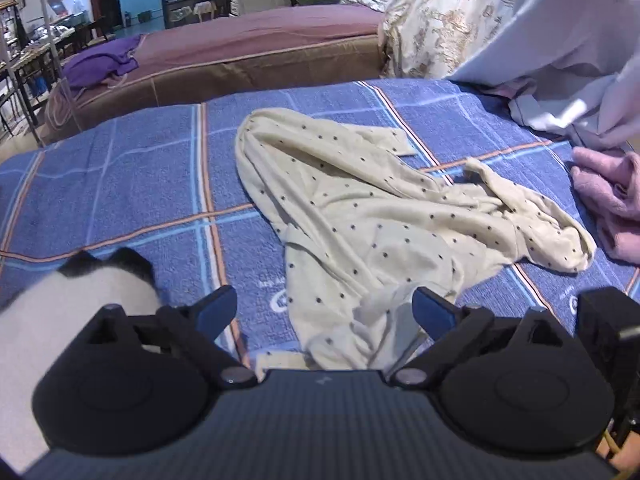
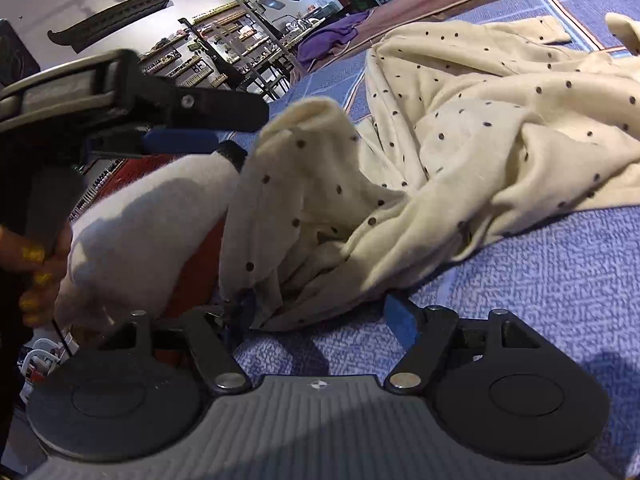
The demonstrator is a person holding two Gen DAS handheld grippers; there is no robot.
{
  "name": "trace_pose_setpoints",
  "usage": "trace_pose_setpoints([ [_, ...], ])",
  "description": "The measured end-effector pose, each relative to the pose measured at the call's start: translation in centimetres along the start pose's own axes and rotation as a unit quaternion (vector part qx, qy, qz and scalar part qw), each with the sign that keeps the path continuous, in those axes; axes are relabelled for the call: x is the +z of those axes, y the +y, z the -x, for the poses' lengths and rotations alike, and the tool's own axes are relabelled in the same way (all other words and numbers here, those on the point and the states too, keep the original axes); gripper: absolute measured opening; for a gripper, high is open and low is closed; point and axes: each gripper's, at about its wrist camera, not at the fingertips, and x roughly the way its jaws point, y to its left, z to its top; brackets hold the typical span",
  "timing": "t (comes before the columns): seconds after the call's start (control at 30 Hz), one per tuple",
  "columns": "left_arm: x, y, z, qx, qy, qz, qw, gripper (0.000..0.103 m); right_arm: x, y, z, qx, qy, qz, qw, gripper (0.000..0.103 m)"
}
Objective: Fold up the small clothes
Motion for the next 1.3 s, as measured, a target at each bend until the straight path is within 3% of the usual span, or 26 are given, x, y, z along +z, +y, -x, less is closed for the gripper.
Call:
trace_pose_setpoints([
  [0.07,-0.7,-1.0,-0.9,-0.015,0.015,-0.006,0.9998,0.096,0.4,-0.5,-0.8,0.004,-0.005,-0.019,1.0,0.103],
  [0.1,-1.0,-1.7,-1.4,-0.018,0.024,-0.016,0.9994,0.095,0.6,-0.6,-1.1,0.0,-0.005,-0.026,1.0,0.094],
  [0.17,-1.6,-2.8,-2.1,-0.018,0.035,-0.032,0.9987,0.093,0.8,-1.0,-1.5,0.003,0.0,-0.043,0.999,0.016],
  [0.23,-2.0,-3.3,-2.5,-0.031,0.039,-0.031,0.9983,0.081,0.8,-1.1,-0.8,0.009,-0.011,-0.054,0.998,0.012],
  [0.3,-1.9,-2.8,-2.6,-0.051,0.034,-0.005,0.9981,0.063,1.2,0.2,1.1,0.004,-0.014,-0.006,1.0,0.01],
  [0.4,-1.2,-2.5,-1.8,-0.093,0.027,0.013,0.9952,0.056,2.9,1.6,5.1,-0.004,0.002,0.048,0.999,0.009],
  [0.43,-0.9,-2.7,-1.1,-0.1,0.02,0.014,0.9947,0.044,3.5,2.1,6.9,-0.012,0.012,0.068,0.998,0.008],
  [0.57,-1.2,-3.5,1.1,-0.082,0.009,-0.019,0.9964,0.039,6.1,4.3,15.8,-0.081,0.032,0.168,0.982,0.005],
  [0.63,-2.4,-3.2,1.4,-0.075,0.03,-0.022,0.9965,0.039,7.4,4.3,20.0,-0.12,0.048,0.174,0.976,0.002],
  [0.7,-4.1,-2.6,1.1,-0.062,0.056,-0.017,0.9964,0.042,7.3,3.7,22.4,-0.103,0.097,0.169,0.976,0.002],
  [0.73,-4.9,-2.4,0.7,-0.058,0.073,-0.017,0.9955,0.047,6.7,3.3,23.1,-0.099,0.091,0.169,0.976,0.014],
  [0.77,-5.6,-2.2,0.4,-0.056,0.084,-0.012,0.9948,0.052,5.9,2.4,23.5,-0.099,0.077,0.15,0.981,0.053],
  [0.83,-6.7,-1.6,0.4,-0.069,0.087,0.015,0.9937,0.077,4.1,0.8,22.8,-0.126,0.071,0.098,0.985,0.102],
  [0.93,-6.7,-1.6,0.4,-0.09,0.061,0.046,0.993,0.101,1.7,-0.8,22.1,-0.185,0.036,0.072,0.979,0.094],
  [1.0,-6.2,-2.1,-0.1,-0.111,0.038,0.043,0.9922,0.102,0.5,-2.6,22.6,-0.207,0.005,0.037,0.978,0.094],
  [1.13,-5.0,-4.3,-2.6,-0.139,0.026,-0.002,0.99,0.102,-0.7,-5.4,22.7,-0.197,-0.008,-0.035,0.98,0.093],
  [1.3,-5.2,-6.0,-6.8,-0.132,0.062,-0.05,0.988,0.1,-1.8,-6.1,22.8,-0.196,-0.009,-0.072,0.978,0.094],
])
